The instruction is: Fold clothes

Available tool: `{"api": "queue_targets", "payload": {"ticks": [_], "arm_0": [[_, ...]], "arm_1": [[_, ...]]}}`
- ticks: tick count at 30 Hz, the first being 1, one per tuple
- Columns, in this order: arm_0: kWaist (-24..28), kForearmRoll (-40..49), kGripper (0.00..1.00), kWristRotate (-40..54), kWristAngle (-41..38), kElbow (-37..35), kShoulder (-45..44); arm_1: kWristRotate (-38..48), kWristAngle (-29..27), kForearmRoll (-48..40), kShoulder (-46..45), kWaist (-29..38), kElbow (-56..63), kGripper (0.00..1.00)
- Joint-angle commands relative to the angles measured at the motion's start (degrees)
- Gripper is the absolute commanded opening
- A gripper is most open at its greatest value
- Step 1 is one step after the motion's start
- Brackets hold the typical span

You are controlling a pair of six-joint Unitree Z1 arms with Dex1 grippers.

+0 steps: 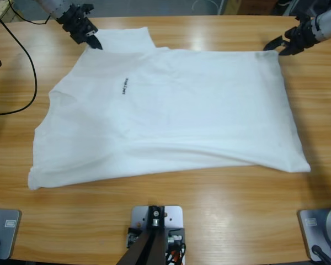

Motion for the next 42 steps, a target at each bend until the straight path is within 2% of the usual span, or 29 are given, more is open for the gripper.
{"api": "queue_targets", "payload": {"ticks": [1,7,8,10,11,13,14,19,32,42], "arm_0": [[1.38,7.51,0.0,0.78,0.73,-23.61,2.63],[1.38,7.51,0.0,0.85,0.64,-23.66,2.73],[1.38,7.51,0.0,0.85,0.64,-23.69,2.75],[1.38,7.51,0.0,0.85,0.64,-23.69,2.82],[1.38,7.51,0.0,0.85,0.64,-23.69,2.82],[1.38,7.51,0.0,0.85,0.56,-23.69,2.82],[1.38,7.51,0.0,0.85,0.56,-23.69,2.82],[1.47,7.51,0.0,0.85,0.4,-23.71,2.82],[1.55,7.51,0.0,0.94,0.12,-23.96,3.14],[2.94,8.37,0.0,1.03,0.12,-23.17,-1.45]], "arm_1": [[-0.74,-0.73,0.8,4.56,0.51,-1.04,0.77],[-0.91,-0.73,1.63,4.81,0.35,-2.0,0.764],[-0.98,-0.8,1.72,4.84,0.34,-2.06,0.715],[-1.18,-0.8,1.96,4.81,0.34,-2.14,0.479],[-1.26,-0.71,2.03,4.81,0.34,-2.16,0.306],[-1.32,-0.13,2.45,5.16,0.34,-2.6,0.027],[-1.58,0.71,2.98,5.63,0.34,-3.16,0.0],[-2.51,3.01,4.47,6.7,0.34,-3.85,0.0],[-4.78,3.82,6.87,5.95,-2.09,-4.46,0.0],[-5.66,3.91,17.2,2.19,-3.18,-15.33,0.0]]}}
